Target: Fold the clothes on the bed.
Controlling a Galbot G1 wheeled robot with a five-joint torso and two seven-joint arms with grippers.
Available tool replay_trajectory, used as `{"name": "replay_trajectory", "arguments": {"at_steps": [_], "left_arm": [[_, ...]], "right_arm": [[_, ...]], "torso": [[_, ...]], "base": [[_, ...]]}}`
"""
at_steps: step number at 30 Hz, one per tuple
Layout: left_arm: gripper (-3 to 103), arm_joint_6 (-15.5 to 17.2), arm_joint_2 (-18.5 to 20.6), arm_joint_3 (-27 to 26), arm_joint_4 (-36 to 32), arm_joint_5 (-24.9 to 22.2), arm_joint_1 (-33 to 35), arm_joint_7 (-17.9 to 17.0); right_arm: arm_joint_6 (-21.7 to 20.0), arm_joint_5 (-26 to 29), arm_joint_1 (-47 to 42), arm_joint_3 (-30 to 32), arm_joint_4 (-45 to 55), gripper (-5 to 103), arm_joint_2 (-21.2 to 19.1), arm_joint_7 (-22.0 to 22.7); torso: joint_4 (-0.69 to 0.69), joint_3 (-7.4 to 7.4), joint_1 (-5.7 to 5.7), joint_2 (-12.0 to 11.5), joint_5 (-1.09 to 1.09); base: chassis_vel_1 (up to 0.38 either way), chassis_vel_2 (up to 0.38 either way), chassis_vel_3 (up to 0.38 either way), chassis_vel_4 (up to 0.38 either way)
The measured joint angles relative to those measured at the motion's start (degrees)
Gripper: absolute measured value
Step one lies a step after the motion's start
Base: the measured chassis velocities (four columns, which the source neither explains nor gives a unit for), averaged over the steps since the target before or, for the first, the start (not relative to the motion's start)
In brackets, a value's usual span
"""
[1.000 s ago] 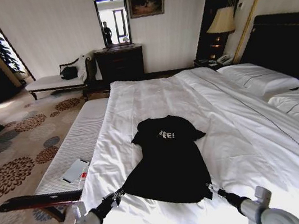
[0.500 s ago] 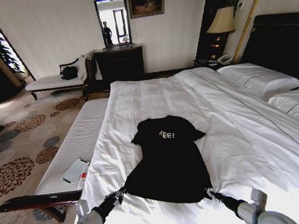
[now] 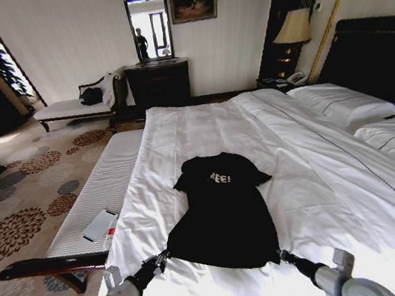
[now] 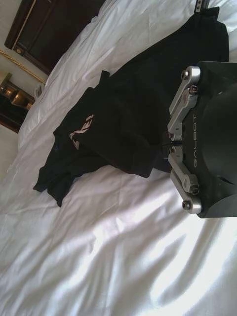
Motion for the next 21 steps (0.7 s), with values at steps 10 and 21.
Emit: {"name": "replay_trajectory", "arguments": {"at_steps": [10, 21], "left_arm": [[0, -0.58, -1.27, -0.72, 0.16, 1.32, 2.26, 0.0], [0, -3.63, -3.91, -1.54, -0.87, 7.96, 13.09, 0.02]], "right_arm": [[0.36, -0.84, -1.55, 1.16, 1.39, 0, -0.77, 0.14], [-0.41, -4.92, -4.5, 4.02, 3.37, 0, -5.48, 0.1]], "torso": [[0.0, 0.0, 0.0, 0.0, 0.0], [0.01, 0.0, 0.0, 0.0, 0.0]], "base": [[0.0, 0.0, 0.0, 0.0], [0.0, 0.0, 0.0, 0.0]]}}
